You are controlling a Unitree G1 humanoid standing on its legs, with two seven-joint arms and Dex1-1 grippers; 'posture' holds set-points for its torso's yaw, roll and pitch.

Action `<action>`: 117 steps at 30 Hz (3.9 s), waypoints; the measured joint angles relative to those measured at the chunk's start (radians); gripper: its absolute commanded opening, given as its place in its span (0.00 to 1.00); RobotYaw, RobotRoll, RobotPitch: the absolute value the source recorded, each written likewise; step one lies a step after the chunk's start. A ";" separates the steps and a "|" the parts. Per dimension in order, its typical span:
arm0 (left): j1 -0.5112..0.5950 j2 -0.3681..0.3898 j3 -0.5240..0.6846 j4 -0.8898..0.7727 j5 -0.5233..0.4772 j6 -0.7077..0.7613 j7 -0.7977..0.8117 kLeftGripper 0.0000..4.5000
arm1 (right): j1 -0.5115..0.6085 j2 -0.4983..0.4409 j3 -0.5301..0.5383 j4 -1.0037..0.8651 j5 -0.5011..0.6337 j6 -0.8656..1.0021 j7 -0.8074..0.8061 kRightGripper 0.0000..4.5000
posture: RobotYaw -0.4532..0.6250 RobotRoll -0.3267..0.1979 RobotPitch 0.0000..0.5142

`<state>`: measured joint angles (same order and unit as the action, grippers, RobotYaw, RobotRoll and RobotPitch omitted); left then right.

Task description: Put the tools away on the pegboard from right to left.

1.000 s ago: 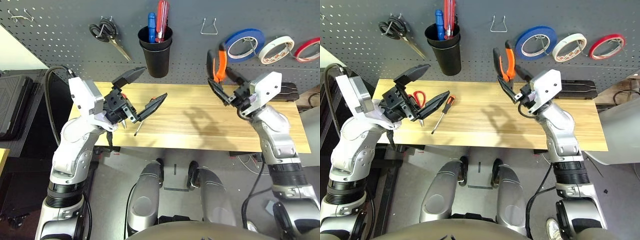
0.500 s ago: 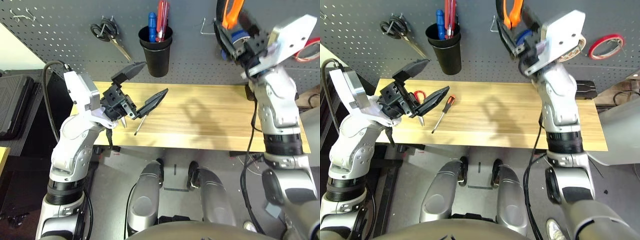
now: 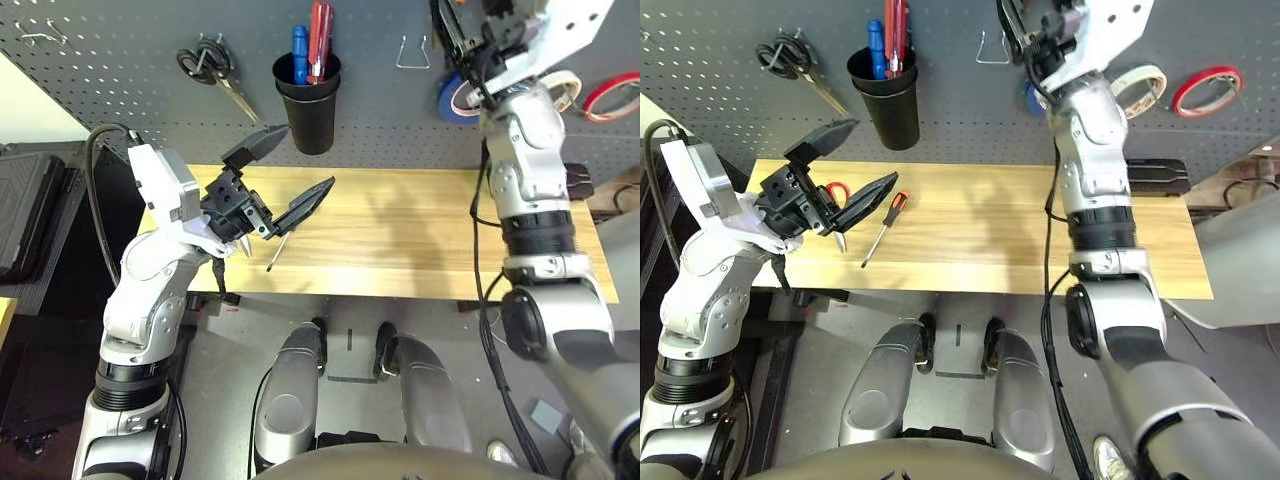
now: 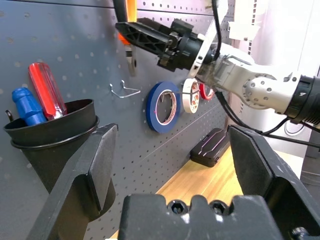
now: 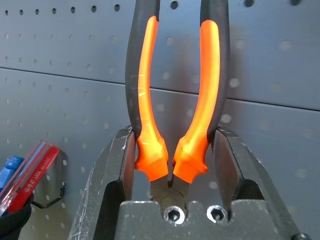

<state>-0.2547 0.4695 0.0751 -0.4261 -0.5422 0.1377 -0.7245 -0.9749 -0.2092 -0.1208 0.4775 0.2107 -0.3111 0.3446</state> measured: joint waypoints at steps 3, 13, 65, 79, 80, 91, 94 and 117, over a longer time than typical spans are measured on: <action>0.007 0.000 0.000 -0.001 0.001 -0.001 0.001 1.00 | 0.000 0.016 0.000 0.037 -0.004 -0.005 0.000 0.54 | 0.66 0.62 0.51; 0.025 0.000 0.000 -0.002 0.017 -0.007 0.003 1.00 | 0.005 0.052 0.002 0.063 -0.017 -0.007 -0.001 0.54 | 0.66 0.62 0.51; 0.049 0.016 -0.018 0.053 0.127 -0.027 0.014 1.00 | 0.662 -0.251 0.151 -0.592 0.089 0.393 0.354 0.99 | 0.63 0.62 0.55; 0.073 0.080 -0.165 0.218 0.415 0.134 0.101 1.00 | 0.708 -0.305 0.316 -0.593 0.000 0.673 0.411 0.99 | 0.64 0.62 0.60; 0.067 0.072 -0.177 0.239 0.433 0.146 0.113 1.00 | 0.709 -0.306 0.326 -0.593 -0.011 0.681 0.411 0.99 | 0.64 0.62 0.60; -0.076 -0.038 -0.266 0.477 0.567 0.236 0.220 1.00 | 0.740 -0.302 0.388 -0.590 -0.071 0.715 0.412 0.99 | 0.62 0.62 0.67; -0.114 -0.072 -0.270 0.542 0.590 0.255 0.254 1.00 | 0.755 -0.300 0.391 -0.588 -0.079 0.710 0.410 0.99 | 0.61 0.62 0.68; -0.507 -0.248 -0.186 1.239 0.619 0.292 0.439 0.96 | 0.810 -0.283 0.404 -0.616 -0.133 0.707 0.391 1.00 | 0.53 0.62 0.75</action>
<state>-0.7618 0.2211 -0.1111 0.8128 0.0764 0.4299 -0.2857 -0.1644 -0.4917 0.2833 -0.1383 0.0773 0.3960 0.7354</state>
